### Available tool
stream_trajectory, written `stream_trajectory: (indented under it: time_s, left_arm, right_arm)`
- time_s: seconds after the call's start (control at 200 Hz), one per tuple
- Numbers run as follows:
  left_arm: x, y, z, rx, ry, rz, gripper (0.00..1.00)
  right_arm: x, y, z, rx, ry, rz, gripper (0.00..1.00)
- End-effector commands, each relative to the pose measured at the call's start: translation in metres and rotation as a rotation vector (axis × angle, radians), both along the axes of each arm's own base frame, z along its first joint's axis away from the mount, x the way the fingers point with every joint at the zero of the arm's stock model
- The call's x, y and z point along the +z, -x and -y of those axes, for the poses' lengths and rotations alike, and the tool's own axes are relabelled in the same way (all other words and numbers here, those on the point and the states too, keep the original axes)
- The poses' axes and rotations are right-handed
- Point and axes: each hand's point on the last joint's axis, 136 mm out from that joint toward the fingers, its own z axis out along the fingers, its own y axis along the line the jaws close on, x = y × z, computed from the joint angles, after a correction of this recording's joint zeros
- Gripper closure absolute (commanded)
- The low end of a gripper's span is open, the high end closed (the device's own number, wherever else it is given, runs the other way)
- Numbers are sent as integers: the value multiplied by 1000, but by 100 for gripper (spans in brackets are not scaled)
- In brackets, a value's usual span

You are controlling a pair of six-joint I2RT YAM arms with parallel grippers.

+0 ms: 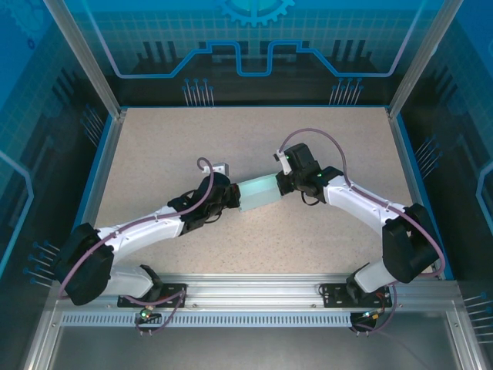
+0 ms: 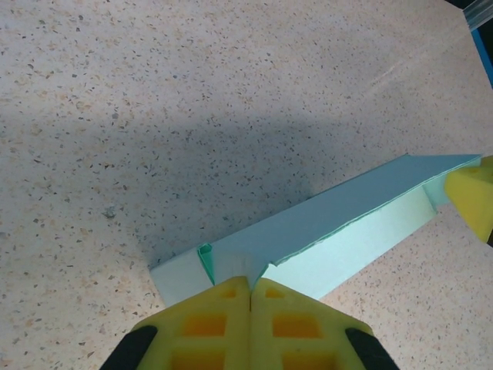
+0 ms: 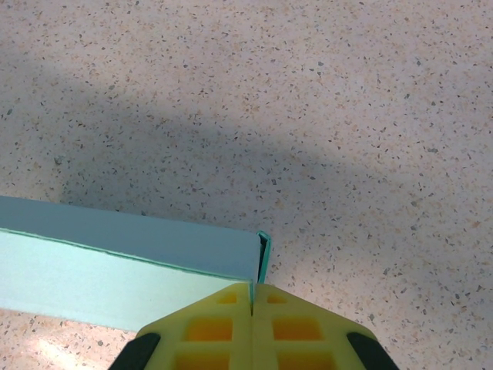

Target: Fold the paper box

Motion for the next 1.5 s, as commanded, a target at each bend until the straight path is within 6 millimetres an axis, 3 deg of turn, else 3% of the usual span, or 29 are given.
stream_trajectory:
  time_s: [0.0,1.491]
  left_arm:
    - [5,0,13,-1,63,18,98]
    - [-2,-3,21,65,201,-16,100]
  right_arm:
    - [-8,19,-14,54,-21,-44,97]
    - [-13,22,-14,48,-19,-52,97]
